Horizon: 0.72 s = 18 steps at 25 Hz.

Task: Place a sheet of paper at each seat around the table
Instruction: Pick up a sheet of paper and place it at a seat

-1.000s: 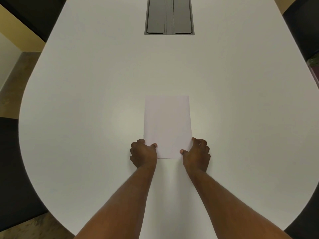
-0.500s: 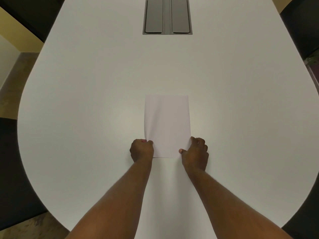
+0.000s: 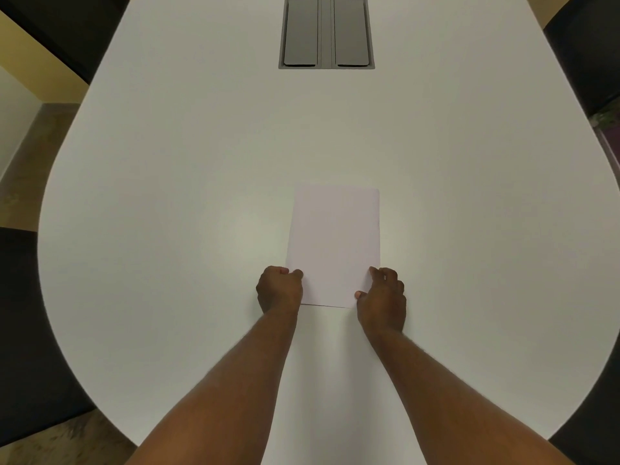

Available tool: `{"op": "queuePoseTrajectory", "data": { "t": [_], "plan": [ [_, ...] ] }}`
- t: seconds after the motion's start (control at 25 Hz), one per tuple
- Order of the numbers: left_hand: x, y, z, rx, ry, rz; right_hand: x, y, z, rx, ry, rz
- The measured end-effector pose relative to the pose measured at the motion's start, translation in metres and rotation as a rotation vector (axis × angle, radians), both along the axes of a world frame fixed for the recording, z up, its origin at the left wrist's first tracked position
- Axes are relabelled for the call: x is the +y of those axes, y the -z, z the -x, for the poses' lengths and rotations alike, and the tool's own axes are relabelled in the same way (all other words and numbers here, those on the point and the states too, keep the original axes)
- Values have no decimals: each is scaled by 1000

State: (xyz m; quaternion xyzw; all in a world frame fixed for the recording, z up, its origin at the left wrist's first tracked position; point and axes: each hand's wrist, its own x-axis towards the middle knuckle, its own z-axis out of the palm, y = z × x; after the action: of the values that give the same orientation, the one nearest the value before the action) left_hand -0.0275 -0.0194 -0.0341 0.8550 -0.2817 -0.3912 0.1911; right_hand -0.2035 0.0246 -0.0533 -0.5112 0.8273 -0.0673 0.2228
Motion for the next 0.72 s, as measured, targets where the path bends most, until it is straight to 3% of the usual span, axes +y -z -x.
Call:
{"op": "queuePoseTrajectory", "data": {
  "t": [0.08,0.2,0.28,0.4,0.6,0.72],
  "plan": [
    [6,-1,3,-106,159,-23,2,-1,2,-23,-6,6],
    [22,3,4,-411,572,71,4,-3,6,-57,4,52],
    [33,9,1,-447,830,155,5,-3,10,-54,3,85],
    [43,17,1,-435,1071,120,6,-4,10,-78,8,95],
    [45,20,4,-473,1123,173,6,-9,11,-67,50,166],
    [48,18,7,-399,909,237,8,-13,11,-196,225,195]
  ]
}}
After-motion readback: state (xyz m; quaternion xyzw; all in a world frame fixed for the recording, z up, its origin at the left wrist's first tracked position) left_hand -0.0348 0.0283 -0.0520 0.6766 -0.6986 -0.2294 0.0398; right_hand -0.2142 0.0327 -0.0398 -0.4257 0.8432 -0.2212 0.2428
